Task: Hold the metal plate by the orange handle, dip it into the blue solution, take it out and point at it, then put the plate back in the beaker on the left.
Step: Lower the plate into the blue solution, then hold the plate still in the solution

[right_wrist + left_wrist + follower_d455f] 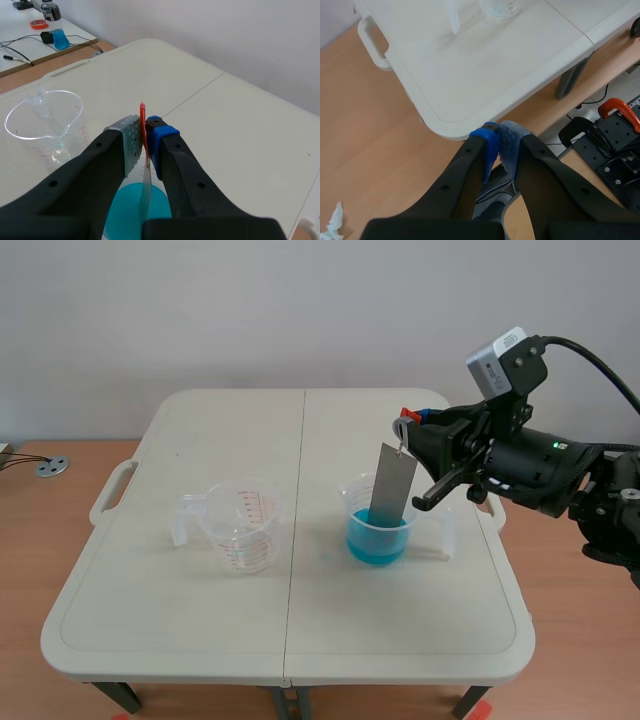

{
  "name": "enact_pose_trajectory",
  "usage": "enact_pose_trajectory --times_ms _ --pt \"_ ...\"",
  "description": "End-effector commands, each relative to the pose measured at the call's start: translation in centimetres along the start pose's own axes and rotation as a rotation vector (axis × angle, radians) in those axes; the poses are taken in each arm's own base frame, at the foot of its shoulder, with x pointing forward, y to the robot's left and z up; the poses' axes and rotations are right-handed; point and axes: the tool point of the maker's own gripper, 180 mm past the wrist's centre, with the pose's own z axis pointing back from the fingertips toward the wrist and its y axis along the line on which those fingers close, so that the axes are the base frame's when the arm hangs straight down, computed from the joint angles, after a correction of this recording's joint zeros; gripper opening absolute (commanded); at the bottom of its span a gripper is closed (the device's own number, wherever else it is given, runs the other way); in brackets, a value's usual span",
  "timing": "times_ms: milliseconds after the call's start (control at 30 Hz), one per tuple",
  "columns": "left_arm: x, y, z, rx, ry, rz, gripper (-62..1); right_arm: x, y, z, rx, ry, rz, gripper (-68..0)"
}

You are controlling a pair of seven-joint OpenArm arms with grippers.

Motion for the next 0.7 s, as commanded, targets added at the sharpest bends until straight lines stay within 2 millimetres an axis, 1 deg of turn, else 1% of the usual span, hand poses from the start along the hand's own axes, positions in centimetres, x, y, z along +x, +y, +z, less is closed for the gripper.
enact_pose_trajectory --times_ms 0,200,667 --pt "0.51 -0.06 0.03 0.005 -0.023 0.009 -58.8 -0.45 -0.07 0.02 0.007 0.023 0.007 -66.0" --pt "0.51 -0.06 0.03 0.005 -0.023 0.009 -58.8 -0.75 0.2 -0.03 0.017 0.034 0.024 -66.0" --pt "0.55 -0.06 0.03 0.005 -0.025 0.009 -58.8 -0.72 0.25 -0.05 0.019 0.032 0.024 -66.0"
